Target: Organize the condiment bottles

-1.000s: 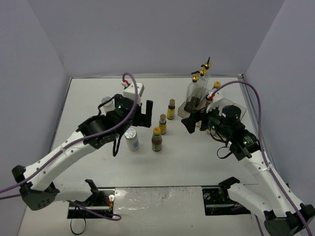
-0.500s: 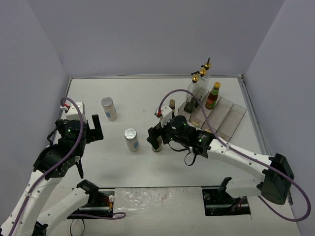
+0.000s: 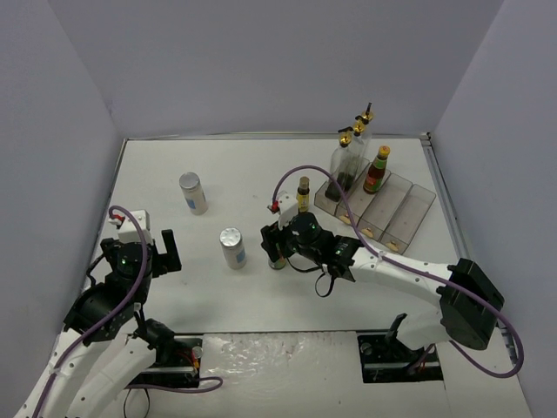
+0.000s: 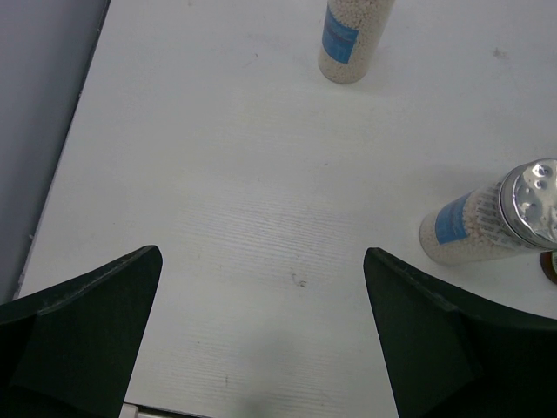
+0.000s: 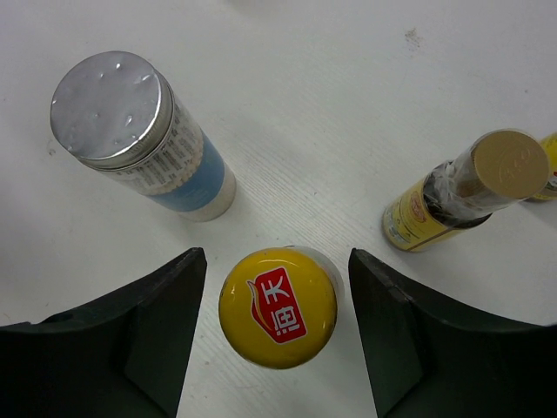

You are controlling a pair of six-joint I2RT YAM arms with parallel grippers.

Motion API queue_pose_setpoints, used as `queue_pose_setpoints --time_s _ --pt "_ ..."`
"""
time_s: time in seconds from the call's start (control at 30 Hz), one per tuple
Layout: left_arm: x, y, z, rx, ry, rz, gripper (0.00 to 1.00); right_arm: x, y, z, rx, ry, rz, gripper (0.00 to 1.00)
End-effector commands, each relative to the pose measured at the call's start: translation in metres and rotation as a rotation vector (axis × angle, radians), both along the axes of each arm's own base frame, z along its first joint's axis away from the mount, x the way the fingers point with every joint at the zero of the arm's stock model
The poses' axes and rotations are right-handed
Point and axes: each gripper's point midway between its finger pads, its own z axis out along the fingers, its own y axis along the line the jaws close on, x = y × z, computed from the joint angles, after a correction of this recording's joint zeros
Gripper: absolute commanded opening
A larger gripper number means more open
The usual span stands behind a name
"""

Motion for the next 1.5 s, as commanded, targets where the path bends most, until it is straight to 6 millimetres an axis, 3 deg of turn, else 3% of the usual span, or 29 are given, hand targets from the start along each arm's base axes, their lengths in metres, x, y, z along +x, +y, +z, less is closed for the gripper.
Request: queue_pose_setpoints --time_s 0.0,0.1,0.2,0.27,0.47,0.67,0.8,0.97,1.2,1.47 --pt "0.015 -0.014 0.011 -0.074 -0.083 -0.024 1.00 0.013 0.007 0.015 0.061 -0.070 -0.038 0.52" --pt "0.017 -0.016 0.010 -0.070 -0.083 -0.034 1.00 0.014 0.004 0.013 0.052 -0.071 -0.047 0.39" --pt "0.018 -0.017 0.010 -0.069 -0.087 -0.039 1.00 0.012 0.000 0.023 0.061 -0.084 -0.052 0.18" --pt "0.018 -0.018 0.011 -0.072 -0.093 -0.049 1.00 0.014 -0.005 0.044 0.082 -0.109 -0.072 0.03" --pt "0.019 -0.019 0.012 -0.074 -0.102 -0.057 1.00 0.027 -0.050 0.120 0.113 -0.212 -0.200 0.00" --pt "0.020 -0.019 0.012 -0.074 -0.102 -0.054 1.00 0.073 -0.141 0.162 0.091 -0.284 -0.452 0.00" --pt "0.019 -0.019 0.012 -0.073 -0.104 -0.056 1.00 0.106 -0.194 0.169 0.081 -0.290 -0.584 0.00" --pt "0.019 -0.020 0.013 -0.080 -0.107 -0.062 1.00 0.151 -0.246 0.166 0.105 -0.297 -0.700 0.00" --pt "0.020 -0.021 0.013 -0.080 -0.109 -0.067 1.00 0.202 -0.268 0.150 0.118 -0.328 -0.762 0.00" --pt "0.018 -0.016 0.015 -0.079 -0.122 -0.043 1.00 0.229 -0.272 0.140 0.104 -0.350 -0.766 0.00"
